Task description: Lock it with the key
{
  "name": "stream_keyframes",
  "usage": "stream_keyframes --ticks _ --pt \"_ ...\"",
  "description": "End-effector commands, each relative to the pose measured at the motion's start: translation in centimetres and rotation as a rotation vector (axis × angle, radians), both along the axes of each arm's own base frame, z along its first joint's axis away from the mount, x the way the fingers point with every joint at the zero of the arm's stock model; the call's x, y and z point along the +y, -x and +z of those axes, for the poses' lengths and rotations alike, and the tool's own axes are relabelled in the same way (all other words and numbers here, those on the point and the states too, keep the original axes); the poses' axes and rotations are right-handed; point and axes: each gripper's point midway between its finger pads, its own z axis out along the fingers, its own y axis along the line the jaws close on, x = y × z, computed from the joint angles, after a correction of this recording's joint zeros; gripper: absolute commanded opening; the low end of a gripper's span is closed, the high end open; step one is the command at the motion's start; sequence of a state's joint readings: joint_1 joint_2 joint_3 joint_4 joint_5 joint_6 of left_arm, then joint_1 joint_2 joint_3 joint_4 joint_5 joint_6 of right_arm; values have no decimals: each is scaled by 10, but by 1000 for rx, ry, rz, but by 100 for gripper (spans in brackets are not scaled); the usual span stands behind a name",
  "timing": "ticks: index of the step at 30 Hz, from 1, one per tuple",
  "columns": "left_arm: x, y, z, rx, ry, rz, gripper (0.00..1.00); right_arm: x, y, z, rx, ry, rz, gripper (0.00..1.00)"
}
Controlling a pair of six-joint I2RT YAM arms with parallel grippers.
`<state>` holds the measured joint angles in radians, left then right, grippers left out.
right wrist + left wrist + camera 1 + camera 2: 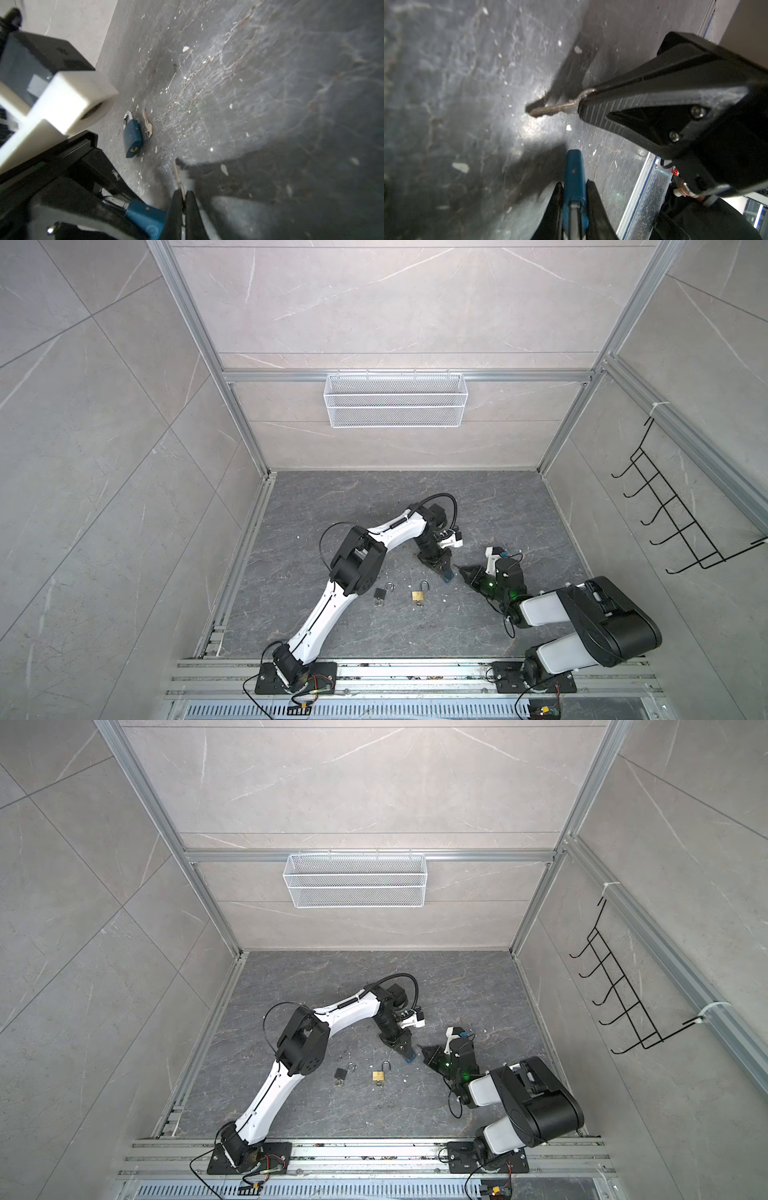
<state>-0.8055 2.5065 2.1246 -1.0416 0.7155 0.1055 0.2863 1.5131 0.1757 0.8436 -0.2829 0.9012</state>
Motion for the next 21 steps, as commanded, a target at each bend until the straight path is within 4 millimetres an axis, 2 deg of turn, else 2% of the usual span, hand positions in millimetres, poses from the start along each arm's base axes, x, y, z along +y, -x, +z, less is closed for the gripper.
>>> stream_keyframes --ticks 1,2,3,5,8,12,14,18,20,21 --pt "2 2 2 -4 -21 -23 14 0 -4 12 -47 -33 -19 8" --pt "1 1 2 -10 -20 -23 17 0 -4 13 -48 -32 -16 9" --pt "1 -1 2 -17 -23 -21 24 0 -4 14 -48 -29 -14 11" --pt "1 -4 2 -33 -27 -20 34 -1 -3 16 -41 -16 -10 20" --pt "-2 -8 5 -55 -23 -20 71 -3 -2 19 -38 7 -15 30" --pt "-7 -19 15 -112 -10 -13 93 -6 -3 26 -39 29 -21 35" --pt "-8 -27 23 -158 -7 -3 99 -7 -3 28 -36 38 -24 35" --pt "-3 -47 47 -289 -9 55 99 -6 -3 40 -37 52 -10 36" --pt "1 -56 68 -363 21 98 99 -6 -3 47 -38 63 3 35" --pt "5 -61 84 -412 43 130 100 -6 -3 52 -43 70 9 35"
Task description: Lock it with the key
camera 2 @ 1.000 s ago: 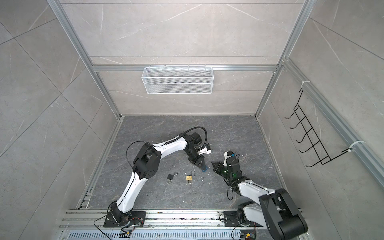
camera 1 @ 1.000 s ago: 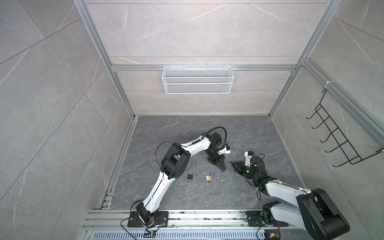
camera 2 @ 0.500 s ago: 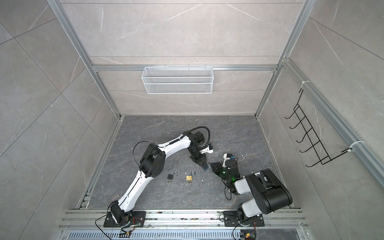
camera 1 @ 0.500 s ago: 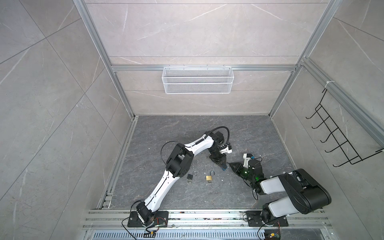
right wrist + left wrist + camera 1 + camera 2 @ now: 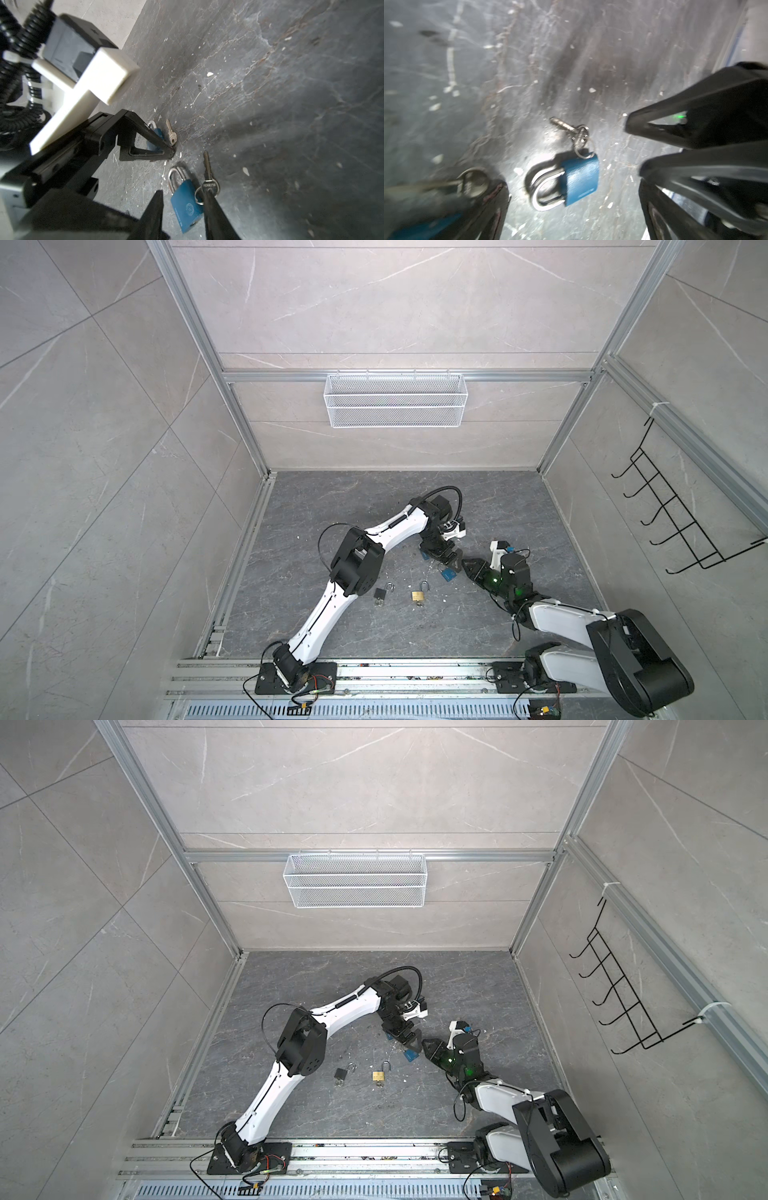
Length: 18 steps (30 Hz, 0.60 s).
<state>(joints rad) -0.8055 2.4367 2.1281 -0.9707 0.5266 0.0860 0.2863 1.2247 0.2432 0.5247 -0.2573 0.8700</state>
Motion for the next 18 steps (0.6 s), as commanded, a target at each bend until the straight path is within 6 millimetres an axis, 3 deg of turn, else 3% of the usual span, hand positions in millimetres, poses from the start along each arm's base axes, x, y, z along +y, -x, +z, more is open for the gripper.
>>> stream_keyframes --ticks 1,7,14,18 --pt "9 -31 78 -235 97 109 99 -2 2 10 10 55 23 35" --pt "41 -27 129 -438 250 276 100 0 6 31 11 98 65 35" --pt "98 -3 149 -610 418 490 100 18 13 58 -6 182 140 35" --pt "137 4 149 -646 418 658 100 42 18 68 -19 246 199 35"
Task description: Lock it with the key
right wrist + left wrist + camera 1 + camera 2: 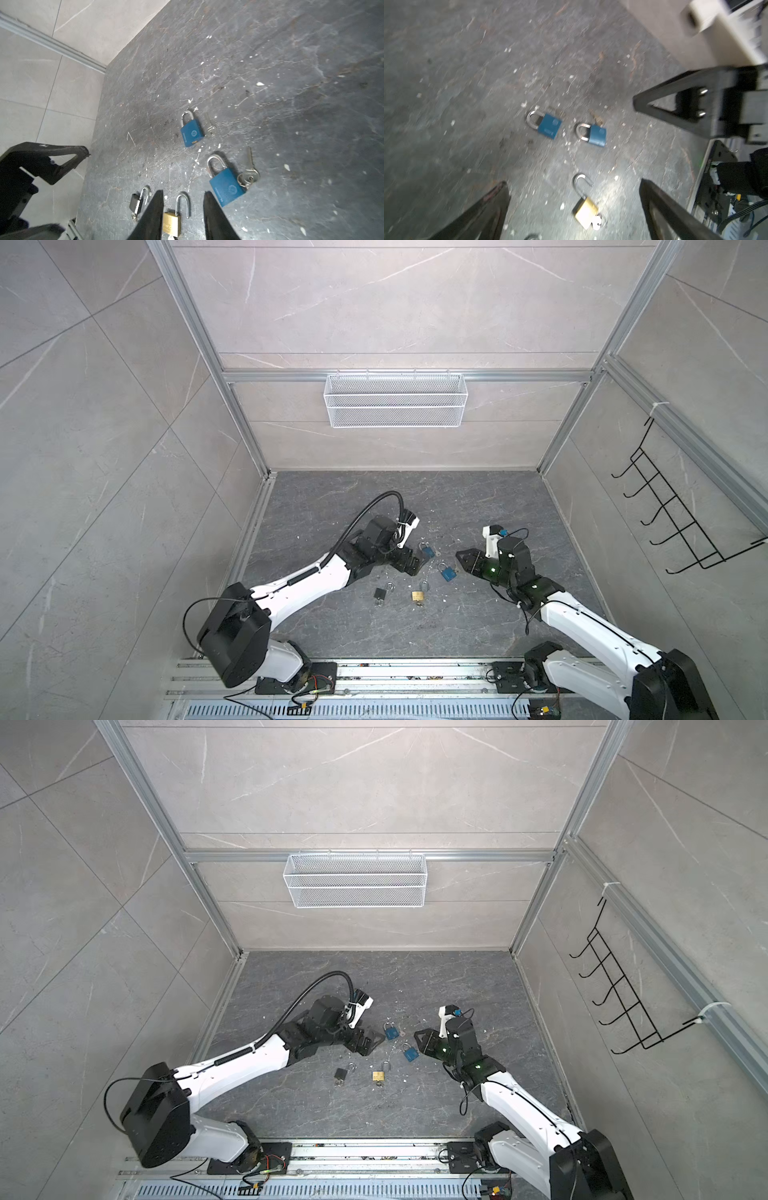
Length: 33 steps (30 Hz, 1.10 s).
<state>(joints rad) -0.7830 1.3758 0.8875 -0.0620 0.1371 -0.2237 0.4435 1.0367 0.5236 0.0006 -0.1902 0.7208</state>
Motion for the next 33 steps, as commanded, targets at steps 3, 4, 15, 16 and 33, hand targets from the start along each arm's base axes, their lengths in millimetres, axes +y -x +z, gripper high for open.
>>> stream_keyframes --ticks 3,4,15,16,33 --pt "24 -7 27 -77 110 168 100 31 8 0 6 153 83 35" --pt "27 -2 22 -70 103 161 100 39 9 -1 7 168 100 35" --pt "76 25 2 -96 102 244 99 77 2 -36 72 209 159 38" --pt "79 28 1 -97 120 252 100 78 4 -39 79 224 165 39" --pt "105 16 -22 65 321 357 97 96 39 -79 167 535 197 53"
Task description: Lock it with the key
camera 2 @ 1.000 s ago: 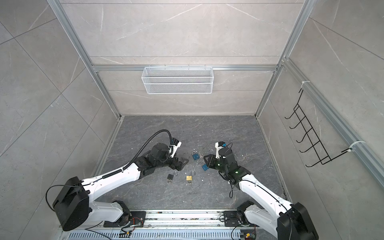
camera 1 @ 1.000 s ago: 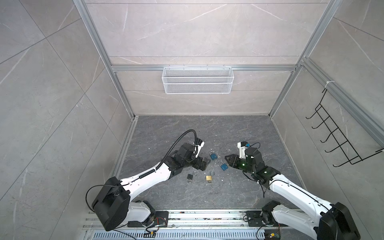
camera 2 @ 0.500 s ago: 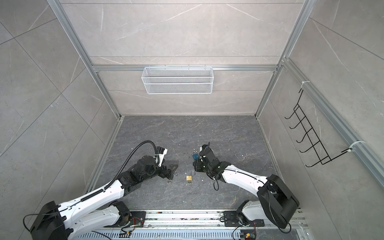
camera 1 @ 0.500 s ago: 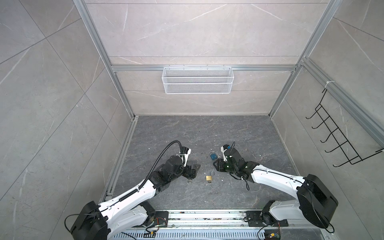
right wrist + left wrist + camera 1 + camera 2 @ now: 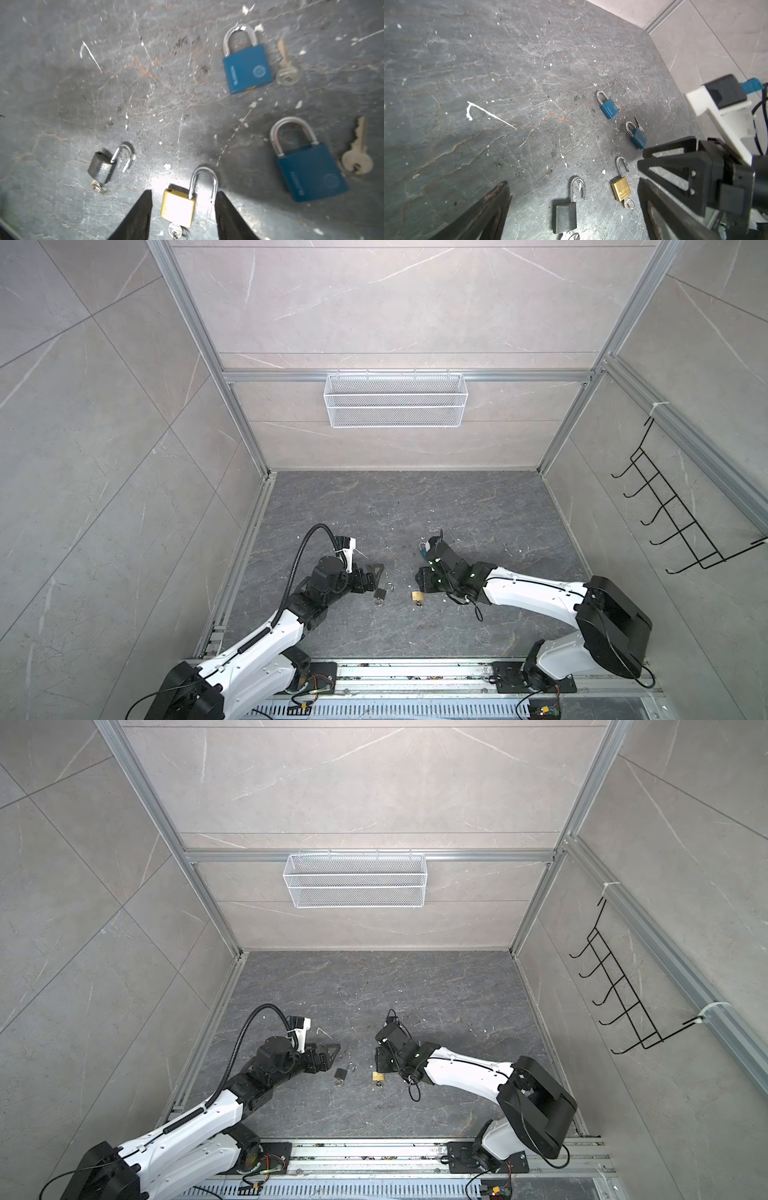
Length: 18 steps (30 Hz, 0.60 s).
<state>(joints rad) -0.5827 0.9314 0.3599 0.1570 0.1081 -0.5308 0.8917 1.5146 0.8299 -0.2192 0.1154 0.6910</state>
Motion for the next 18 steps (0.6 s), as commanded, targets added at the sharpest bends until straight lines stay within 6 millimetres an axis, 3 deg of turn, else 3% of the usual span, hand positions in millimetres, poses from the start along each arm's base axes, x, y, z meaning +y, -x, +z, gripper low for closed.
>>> stream_keyframes --ticks 1,9,18 --pt "-10 -4 17 -34 74 -26 97 -6 5 -9 -9 136 -33 54" --pt "-14 -3 18 -26 81 -50 97 1 16 -24 14 201 -32 61" --pt "-16 -1 19 -22 87 -65 97 10 19 -27 38 171 -20 61"
